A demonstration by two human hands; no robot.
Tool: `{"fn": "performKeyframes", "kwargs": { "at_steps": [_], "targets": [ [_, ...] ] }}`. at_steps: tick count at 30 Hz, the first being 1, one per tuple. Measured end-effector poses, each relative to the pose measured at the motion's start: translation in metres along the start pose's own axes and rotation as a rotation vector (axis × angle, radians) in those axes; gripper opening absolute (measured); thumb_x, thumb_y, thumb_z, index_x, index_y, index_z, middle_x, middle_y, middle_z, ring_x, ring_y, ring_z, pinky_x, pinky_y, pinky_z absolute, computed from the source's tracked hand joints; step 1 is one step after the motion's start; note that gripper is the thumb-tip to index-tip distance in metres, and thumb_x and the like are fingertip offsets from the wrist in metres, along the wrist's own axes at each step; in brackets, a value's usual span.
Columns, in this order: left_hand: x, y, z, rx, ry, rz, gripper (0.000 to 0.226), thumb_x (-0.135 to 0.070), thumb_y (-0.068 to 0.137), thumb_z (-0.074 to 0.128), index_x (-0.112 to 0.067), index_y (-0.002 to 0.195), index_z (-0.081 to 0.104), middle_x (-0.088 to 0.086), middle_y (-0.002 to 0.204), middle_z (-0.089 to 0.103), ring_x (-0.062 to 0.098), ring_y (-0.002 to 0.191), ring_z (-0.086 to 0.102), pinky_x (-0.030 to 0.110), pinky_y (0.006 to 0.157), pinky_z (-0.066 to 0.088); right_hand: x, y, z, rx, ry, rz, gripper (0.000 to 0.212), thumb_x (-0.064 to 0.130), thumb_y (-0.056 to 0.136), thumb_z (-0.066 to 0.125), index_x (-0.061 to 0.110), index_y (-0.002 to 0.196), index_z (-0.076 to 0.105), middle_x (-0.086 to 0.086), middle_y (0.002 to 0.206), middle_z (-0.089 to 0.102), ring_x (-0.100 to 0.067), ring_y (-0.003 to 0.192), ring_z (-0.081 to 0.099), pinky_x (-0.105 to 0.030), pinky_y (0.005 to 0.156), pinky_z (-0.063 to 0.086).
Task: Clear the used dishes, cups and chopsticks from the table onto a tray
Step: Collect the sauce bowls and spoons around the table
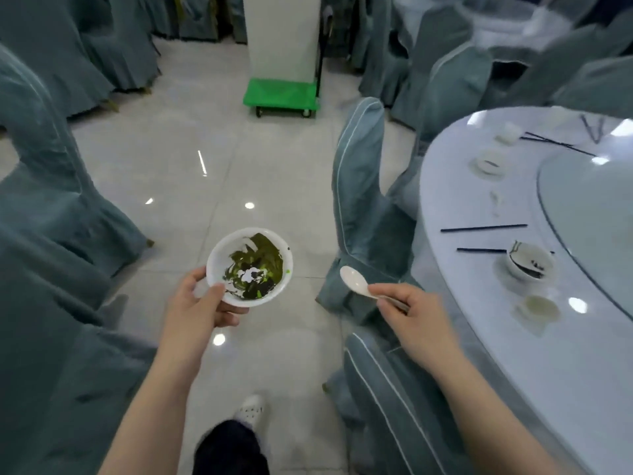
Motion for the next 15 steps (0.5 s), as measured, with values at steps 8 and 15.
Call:
{"fn": "performKeyframes", "kwargs": {
  "at_steps": [8, 15],
  "targets": [
    [-0.071, 0.14, 0.102, 0.398, 0.067, 0.074, 0.028, -0.005, 0.094, 0.049, -0.021, 0.116, 0.054, 0.011, 0.061, 0.071, 0.015, 0.041, 0.06, 0.021, 0.045, 0.052, -0.017, 0.051, -0.015, -0.308, 0.068, 0.318, 0.033, 0.01, 0.089, 0.059, 0.041, 0.092, 0.069, 0.028, 0.072, 0.066, 0.016, 0.057, 0.054, -0.003, 0.05, 0.037],
    [-0.107, 0.209, 0.205, 0.664, 0.154, 0.074, 0.029, -0.009, 0.095, 0.048, -0.019, 0.121, 0.055, 0.01, 0.067, 0.072, 0.017, 0.048, 0.063, 0.023, 0.048, 0.053, -0.038, 0.047, -0.036, -0.545, 0.102, 0.548, 0.035, 0.013, 0.09, 0.061, 0.047, 0.089, 0.067, 0.035, 0.079, 0.065, 0.014, 0.074, 0.059, -0.006, 0.057, 0.043]
  ]
}}
Point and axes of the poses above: each hand's wrist, its own y-axis towards the middle knuckle, its own z-axis out of the palm, x = y × z, the point moved 7 cm from there along y, towards the middle knuckle
